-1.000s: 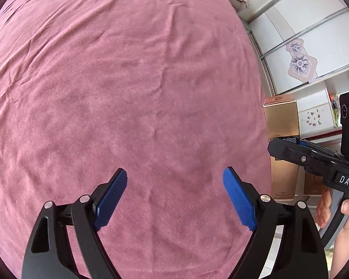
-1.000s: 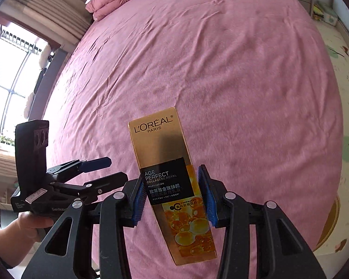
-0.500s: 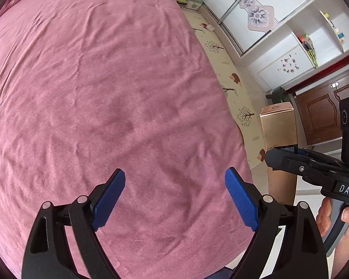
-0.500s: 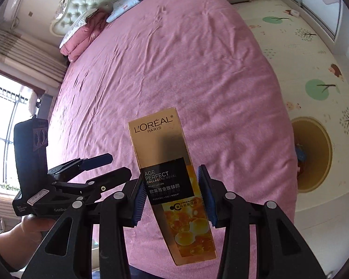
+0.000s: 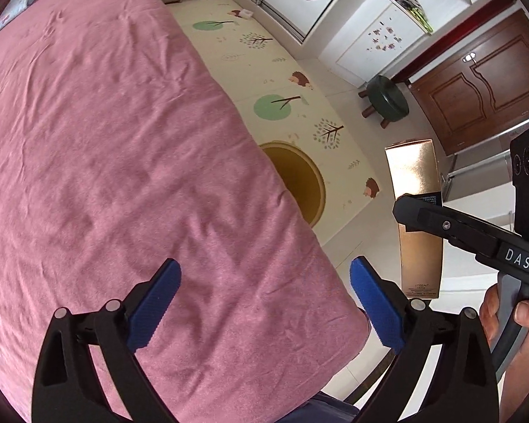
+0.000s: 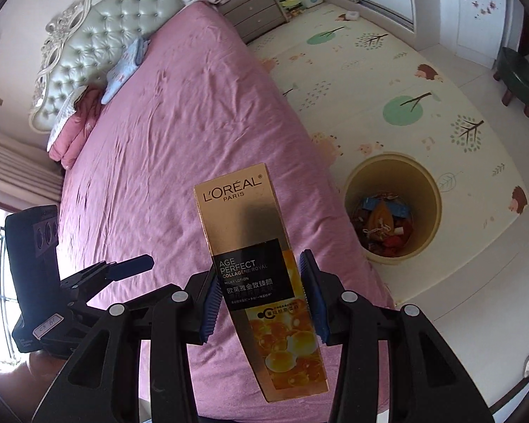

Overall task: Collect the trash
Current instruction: 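Carry the box to the wastebasket and open the right tool over it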

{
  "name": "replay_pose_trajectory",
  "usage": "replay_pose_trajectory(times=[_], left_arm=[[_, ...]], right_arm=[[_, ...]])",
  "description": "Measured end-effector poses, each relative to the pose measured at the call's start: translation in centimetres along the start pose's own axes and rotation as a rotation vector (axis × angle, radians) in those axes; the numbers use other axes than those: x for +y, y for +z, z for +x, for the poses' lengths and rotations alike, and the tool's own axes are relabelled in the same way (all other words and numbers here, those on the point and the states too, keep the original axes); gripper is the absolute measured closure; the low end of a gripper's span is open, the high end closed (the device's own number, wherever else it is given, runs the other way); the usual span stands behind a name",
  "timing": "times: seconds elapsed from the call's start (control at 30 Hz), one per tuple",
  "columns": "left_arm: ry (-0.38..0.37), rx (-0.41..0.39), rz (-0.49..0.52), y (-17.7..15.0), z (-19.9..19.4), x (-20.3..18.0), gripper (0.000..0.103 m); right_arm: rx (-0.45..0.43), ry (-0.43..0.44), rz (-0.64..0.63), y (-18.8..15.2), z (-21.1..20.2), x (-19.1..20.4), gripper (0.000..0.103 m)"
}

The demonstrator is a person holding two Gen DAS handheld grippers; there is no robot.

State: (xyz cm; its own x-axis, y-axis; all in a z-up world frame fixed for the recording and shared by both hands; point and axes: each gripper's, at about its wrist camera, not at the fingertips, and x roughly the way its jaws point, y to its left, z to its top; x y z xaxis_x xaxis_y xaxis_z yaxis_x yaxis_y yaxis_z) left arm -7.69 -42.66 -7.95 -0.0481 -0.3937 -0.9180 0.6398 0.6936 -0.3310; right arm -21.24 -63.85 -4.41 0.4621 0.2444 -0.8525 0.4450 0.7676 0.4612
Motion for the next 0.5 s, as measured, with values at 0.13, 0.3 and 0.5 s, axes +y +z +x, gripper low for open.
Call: replay_pose_trajectory(times=[0.13, 0.3, 0.5], left_arm=[[-0.012, 0.017, 0.043, 2.0, 1.5, -2.5, 0.006], [-0.016, 0.013, 0.112, 4.8, 3.2, -5.2, 0.004], [-0.036, 0.005, 0.217, 8.2, 5.2, -8.8, 0.004]], right_arm=[[-0.039, -0.032, 0.054, 0.7, -1.4, -2.9, 0.061], [-0.074, -0.065, 0.119, 1.8, -2.2, -6.4, 0.061], [-0.076, -0.094, 0.149, 3.8, -1.9, -9.4, 0.061]])
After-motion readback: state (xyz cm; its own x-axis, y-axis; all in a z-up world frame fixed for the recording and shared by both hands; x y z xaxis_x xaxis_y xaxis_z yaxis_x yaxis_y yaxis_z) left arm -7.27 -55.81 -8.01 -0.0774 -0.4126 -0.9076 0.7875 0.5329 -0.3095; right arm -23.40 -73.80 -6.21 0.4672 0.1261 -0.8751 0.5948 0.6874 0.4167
